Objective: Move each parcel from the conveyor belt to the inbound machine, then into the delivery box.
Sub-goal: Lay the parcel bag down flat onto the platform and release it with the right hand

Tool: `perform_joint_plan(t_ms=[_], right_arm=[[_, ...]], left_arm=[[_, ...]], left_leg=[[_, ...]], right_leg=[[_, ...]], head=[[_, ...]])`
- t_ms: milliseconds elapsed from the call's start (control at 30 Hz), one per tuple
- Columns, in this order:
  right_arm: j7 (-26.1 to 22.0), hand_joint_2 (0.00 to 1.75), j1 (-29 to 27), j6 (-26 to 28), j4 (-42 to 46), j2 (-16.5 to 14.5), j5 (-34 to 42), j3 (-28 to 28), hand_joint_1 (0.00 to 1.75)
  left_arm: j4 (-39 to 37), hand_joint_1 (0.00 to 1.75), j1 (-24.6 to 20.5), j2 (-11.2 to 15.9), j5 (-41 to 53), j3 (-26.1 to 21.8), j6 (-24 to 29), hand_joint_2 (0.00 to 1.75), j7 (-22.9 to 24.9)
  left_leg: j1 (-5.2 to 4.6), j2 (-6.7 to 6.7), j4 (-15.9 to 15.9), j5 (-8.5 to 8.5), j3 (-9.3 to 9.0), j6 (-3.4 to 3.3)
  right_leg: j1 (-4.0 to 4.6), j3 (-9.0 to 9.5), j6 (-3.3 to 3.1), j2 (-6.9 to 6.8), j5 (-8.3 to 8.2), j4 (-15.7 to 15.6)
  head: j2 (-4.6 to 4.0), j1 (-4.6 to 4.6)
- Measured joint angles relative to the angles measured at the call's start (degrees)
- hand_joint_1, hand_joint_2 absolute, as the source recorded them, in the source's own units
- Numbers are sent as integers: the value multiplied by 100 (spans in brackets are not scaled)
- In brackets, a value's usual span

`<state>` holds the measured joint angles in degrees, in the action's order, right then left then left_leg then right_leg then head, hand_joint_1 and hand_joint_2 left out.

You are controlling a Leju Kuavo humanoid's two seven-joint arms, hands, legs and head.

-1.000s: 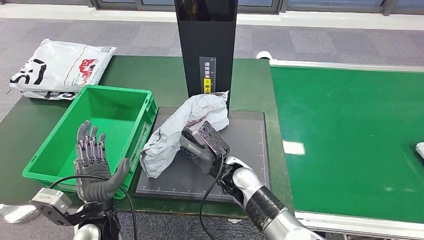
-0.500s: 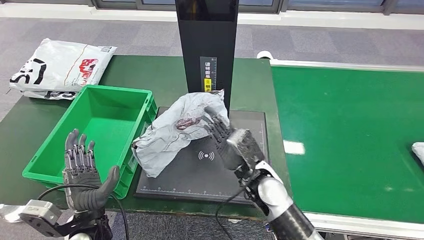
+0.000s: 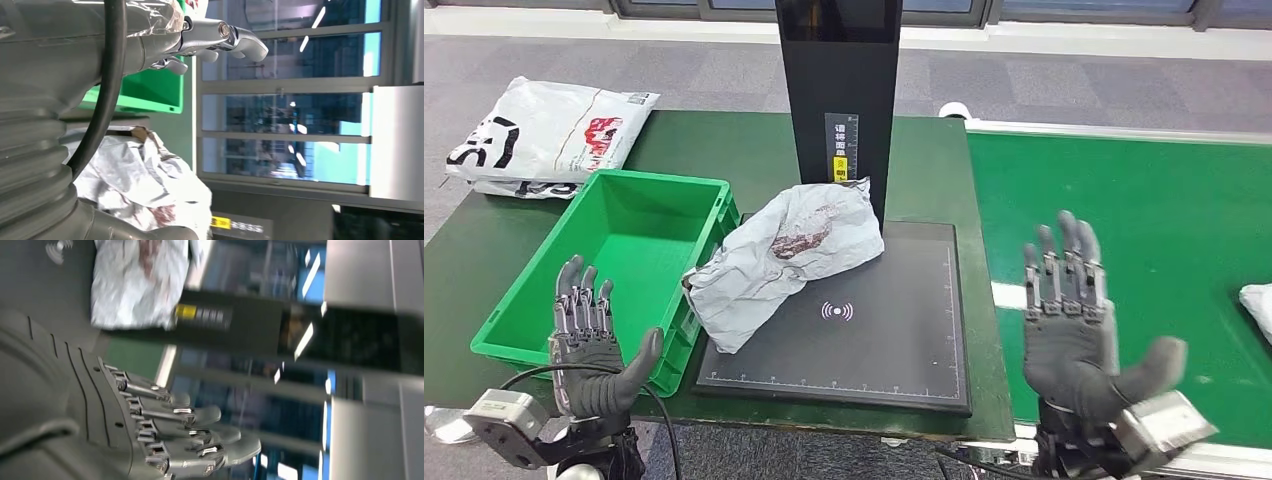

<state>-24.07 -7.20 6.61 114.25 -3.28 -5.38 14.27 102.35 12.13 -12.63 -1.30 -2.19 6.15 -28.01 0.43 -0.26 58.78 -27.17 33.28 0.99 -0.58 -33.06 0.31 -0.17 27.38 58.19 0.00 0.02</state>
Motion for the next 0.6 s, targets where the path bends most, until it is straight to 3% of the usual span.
perform_joint_plan(t_ms=[133, 333, 400, 533, 600], right_arm=[[-184, 0, -575, -51, 382, -9, 5, -379, 0], [-112, 0, -822, -63, 590, -38, 0, -537, 0], [32, 0, -883, -178, 600, -87, 86, -624, 0], [254, 0, -856, -767, 457, -248, 167, -793, 0], [299, 87, -751, -1024, 291, -323, 189, -828, 0]], left_arm=[[-55, 0, -37, -3, 132, 0, 74, 175, 38], [-97, 0, -66, -12, 598, 10, 309, 175, 179], [-187, 0, -159, -7, 1790, 87, 765, 175, 504], [-743, 0, -791, 20, 5481, 490, 1525, 175, 1654], [-1259, 0, -1283, 36, 7030, 769, 1581, 175, 2302]], left_leg=[[0, 24, -1, -7, 0, -3], [0, 26, 0, -6, -6, -4], [0, 24, 0, -4, -8, -6], [-2, 13, 0, 5, -5, -11], [-3, 12, 1, 17, -1, -10]], right_leg=[[-2, -6, 0, 20, 0, 0], [-2, -8, 0, 21, -1, 0], [-2, -10, 1, 17, -1, 0], [-6, -5, 2, 3, -8, 0], [-7, -6, 5, 4, -22, 0]], head=[[0, 0], [0, 0], [0, 0], [0, 0], [0, 0]])
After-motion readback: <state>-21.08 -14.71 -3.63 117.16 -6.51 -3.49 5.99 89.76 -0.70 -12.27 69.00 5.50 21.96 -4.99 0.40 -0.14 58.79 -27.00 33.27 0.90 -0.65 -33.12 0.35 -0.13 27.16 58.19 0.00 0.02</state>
